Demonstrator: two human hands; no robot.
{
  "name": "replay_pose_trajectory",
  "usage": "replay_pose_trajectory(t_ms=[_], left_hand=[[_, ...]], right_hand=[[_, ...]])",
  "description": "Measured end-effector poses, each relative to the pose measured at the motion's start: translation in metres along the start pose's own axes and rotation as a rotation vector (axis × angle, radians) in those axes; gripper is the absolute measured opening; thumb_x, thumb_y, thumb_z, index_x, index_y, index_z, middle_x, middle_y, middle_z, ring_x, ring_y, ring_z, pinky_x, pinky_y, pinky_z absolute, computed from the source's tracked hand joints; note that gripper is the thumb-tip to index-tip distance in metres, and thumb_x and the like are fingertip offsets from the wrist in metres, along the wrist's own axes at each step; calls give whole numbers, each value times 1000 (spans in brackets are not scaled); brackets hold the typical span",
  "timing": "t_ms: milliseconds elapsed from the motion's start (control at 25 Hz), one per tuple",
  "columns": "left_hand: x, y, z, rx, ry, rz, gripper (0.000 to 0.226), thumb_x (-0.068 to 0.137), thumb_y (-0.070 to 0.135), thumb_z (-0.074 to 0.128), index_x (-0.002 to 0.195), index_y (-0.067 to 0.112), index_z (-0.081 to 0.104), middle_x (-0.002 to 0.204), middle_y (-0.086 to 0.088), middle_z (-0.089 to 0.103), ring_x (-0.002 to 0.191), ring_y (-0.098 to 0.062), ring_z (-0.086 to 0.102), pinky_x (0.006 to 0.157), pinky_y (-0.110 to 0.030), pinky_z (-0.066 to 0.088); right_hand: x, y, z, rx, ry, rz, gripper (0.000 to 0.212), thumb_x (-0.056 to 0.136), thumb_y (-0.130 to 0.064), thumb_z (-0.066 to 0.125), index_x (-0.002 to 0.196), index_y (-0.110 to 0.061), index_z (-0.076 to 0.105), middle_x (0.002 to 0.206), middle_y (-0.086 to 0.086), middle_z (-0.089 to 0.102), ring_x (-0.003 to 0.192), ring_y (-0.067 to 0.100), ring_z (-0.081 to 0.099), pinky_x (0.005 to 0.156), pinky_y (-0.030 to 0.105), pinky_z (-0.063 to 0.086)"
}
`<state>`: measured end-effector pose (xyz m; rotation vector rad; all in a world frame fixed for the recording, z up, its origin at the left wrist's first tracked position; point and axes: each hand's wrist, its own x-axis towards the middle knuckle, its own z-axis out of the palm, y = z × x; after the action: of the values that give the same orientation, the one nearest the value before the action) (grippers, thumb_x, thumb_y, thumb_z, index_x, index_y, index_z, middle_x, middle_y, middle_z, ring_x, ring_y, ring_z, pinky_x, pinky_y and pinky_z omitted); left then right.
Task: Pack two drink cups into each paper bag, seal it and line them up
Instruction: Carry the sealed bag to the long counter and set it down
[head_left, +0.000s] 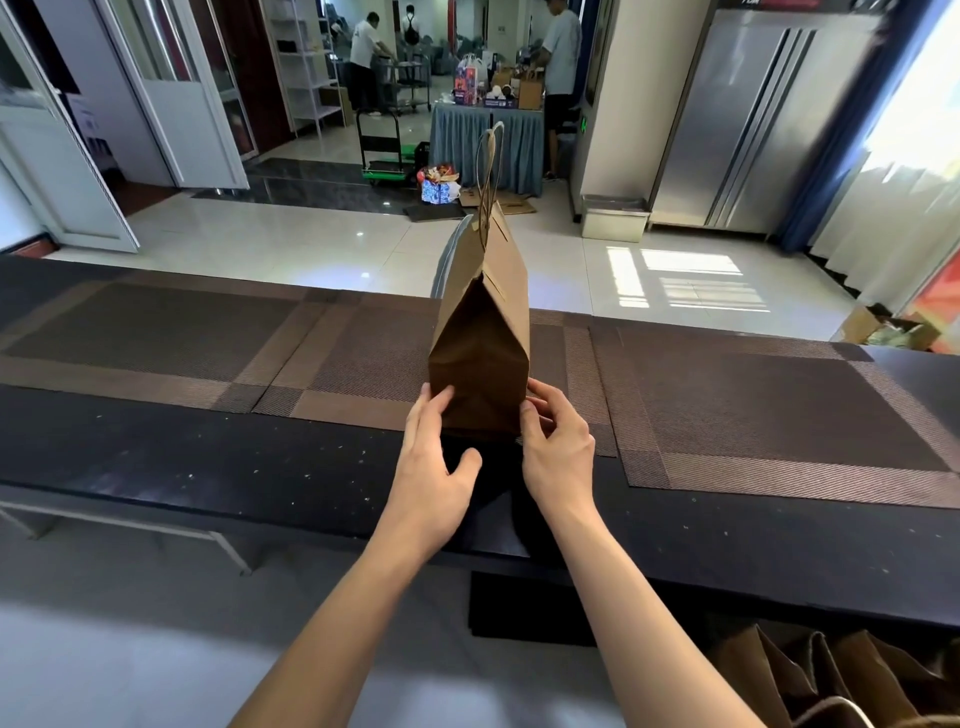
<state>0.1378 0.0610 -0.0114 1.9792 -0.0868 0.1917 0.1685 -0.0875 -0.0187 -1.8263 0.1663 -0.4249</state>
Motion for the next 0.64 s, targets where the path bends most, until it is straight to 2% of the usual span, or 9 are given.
replay_pose_trajectory(t_ms=[160, 400, 640], left_hand=[[8, -3, -1, -8, 3, 1, 70, 94, 13, 63, 153, 35, 33, 165, 16, 12, 150, -8, 23, 119, -46, 35], [19, -5, -6, -26, -12, 5, 65, 94, 14, 63, 151, 34, 37, 165, 16, 11, 151, -7, 21, 117, -47, 37], [15, -3, -7, -34, -5, 6, 63, 95, 13, 62, 150, 32, 39, 165, 14, 13, 148, -4, 23, 115, -42, 41]], right_hand=[[7, -1, 5, -7, -5, 4, 28, 102, -24, 57, 124, -35, 68, 102, -16, 72, 99, -7, 65, 75, 0, 45], [12, -2, 12, -17, -8, 1, 27, 102, -25, 57, 125, -34, 68, 104, -15, 72, 101, -5, 66, 82, 11, 50], [11, -4, 8, -27, 2, 17, 28, 101, -27, 59, 128, -31, 67, 105, -11, 71, 95, -11, 64, 73, -2, 43]])
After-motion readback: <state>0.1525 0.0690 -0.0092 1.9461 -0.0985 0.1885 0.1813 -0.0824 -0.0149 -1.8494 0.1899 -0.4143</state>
